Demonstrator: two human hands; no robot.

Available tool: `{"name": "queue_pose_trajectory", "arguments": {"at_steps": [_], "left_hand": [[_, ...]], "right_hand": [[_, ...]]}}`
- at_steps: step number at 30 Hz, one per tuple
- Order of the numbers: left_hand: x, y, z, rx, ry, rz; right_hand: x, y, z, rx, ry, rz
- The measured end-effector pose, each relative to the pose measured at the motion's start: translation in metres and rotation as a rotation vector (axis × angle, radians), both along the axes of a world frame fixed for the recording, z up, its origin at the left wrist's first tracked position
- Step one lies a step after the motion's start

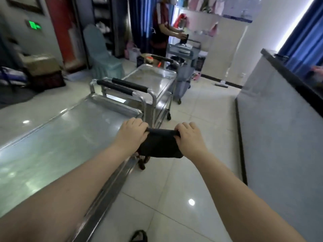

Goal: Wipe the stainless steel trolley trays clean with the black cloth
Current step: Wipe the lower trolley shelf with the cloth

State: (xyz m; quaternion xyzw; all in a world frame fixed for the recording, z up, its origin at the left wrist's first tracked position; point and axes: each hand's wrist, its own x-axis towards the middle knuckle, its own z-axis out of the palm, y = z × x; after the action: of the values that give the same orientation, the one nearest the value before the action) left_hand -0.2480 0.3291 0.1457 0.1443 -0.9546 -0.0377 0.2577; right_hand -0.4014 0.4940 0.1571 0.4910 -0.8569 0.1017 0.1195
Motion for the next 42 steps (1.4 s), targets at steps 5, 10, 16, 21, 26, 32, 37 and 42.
{"name": "queue_pose_trajectory", "arguments": {"at_steps": [5,10,16,21,26,32,37,42], "left_hand": [[-0.017,-0.074,-0.017,0.044,-0.03,0.16],[-0.027,-0.121,-0.028,0.075,-0.005,0.282],[-0.041,-0.141,-0.061,0.19,-0.015,0.498],[-0.043,-0.111,-0.106,0.328,0.013,0.729],[-0.057,-0.052,-0.156,0.537,-0.012,0.968],[-0.065,-0.003,-0.201,0.562,-0.104,1.141],[-0.057,0.012,-0.246,0.564,-0.093,1.2],[-0.034,-0.011,-0.335,0.552,-0.062,1.19]], "right_hand": [[-0.034,-0.099,-0.014,-0.008,-0.046,0.142],[-0.065,-0.167,-0.025,0.005,-0.108,0.248],[-0.098,-0.228,-0.056,0.073,-0.189,0.421],[-0.116,-0.251,-0.102,0.182,-0.206,0.672],[-0.13,-0.247,-0.158,0.299,-0.183,0.907],[-0.134,-0.225,-0.219,0.398,-0.256,1.064],[-0.12,-0.217,-0.271,0.46,-0.35,1.014],[-0.098,-0.232,-0.359,0.45,-0.439,0.992]]}}
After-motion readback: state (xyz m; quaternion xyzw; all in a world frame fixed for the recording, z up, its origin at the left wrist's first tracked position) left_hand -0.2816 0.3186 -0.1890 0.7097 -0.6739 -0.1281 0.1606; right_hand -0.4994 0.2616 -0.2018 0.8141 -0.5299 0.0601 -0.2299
